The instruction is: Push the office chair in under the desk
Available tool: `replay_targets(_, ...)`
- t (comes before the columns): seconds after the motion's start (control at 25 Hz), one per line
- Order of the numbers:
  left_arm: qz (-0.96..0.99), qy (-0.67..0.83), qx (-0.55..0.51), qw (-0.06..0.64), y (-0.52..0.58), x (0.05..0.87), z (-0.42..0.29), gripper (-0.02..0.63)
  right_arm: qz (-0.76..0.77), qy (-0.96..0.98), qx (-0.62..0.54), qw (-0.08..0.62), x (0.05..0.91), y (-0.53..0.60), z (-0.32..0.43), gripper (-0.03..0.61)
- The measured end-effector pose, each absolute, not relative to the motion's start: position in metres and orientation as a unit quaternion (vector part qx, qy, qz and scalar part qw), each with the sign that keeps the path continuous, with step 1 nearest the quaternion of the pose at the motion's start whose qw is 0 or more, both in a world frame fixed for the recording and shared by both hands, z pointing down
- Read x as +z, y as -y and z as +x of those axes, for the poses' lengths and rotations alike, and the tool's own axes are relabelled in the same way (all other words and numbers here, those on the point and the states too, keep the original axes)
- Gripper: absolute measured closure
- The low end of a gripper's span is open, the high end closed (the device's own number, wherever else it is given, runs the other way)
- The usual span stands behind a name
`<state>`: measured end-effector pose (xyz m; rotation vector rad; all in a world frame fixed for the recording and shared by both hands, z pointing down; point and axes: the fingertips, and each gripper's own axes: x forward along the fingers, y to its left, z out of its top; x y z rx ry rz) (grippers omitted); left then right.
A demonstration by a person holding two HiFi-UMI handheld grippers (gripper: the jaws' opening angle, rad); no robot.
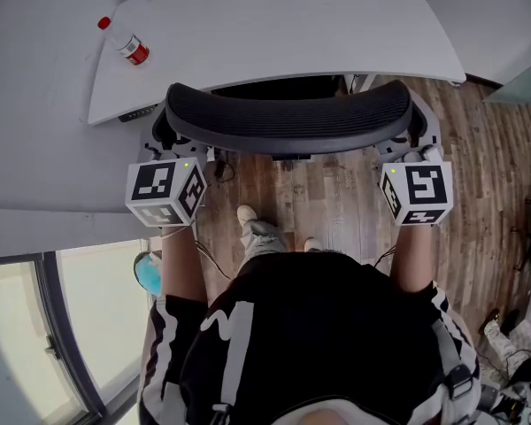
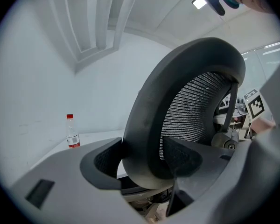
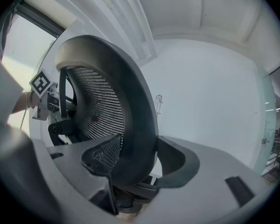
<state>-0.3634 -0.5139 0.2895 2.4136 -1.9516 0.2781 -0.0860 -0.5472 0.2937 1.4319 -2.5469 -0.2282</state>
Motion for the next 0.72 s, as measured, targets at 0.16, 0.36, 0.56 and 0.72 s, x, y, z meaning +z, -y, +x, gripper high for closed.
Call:
replay_targets(0.16,0.775,0.625,0.091,0.014,0.518,0.290,-0.367,0.337,0.487,0.863,-0.078,0.106,0.294,0.550,-0.089,0.333)
replay_targets(0.36,0.777,0.623,0.094,0.018,0.524,0.290,-0.370,0.337,0.487,0.863,-0.077,0.106,0.294,0.556,-0.093,0.333)
replay_targets(0.56,0.778,0.621,0.096,0.018,0.532,0.290,-0.373,0.337,0.491,0.861,-0.078,0.108,0.294,0.562,-0.095,0.333)
replay_targets(0.72,0.776,0.623,0.095,0.018,0.538,0.291,-0.378,0.337,0.490,0.861,-0.078,0.109,0.295,0.569,-0.101,0.333)
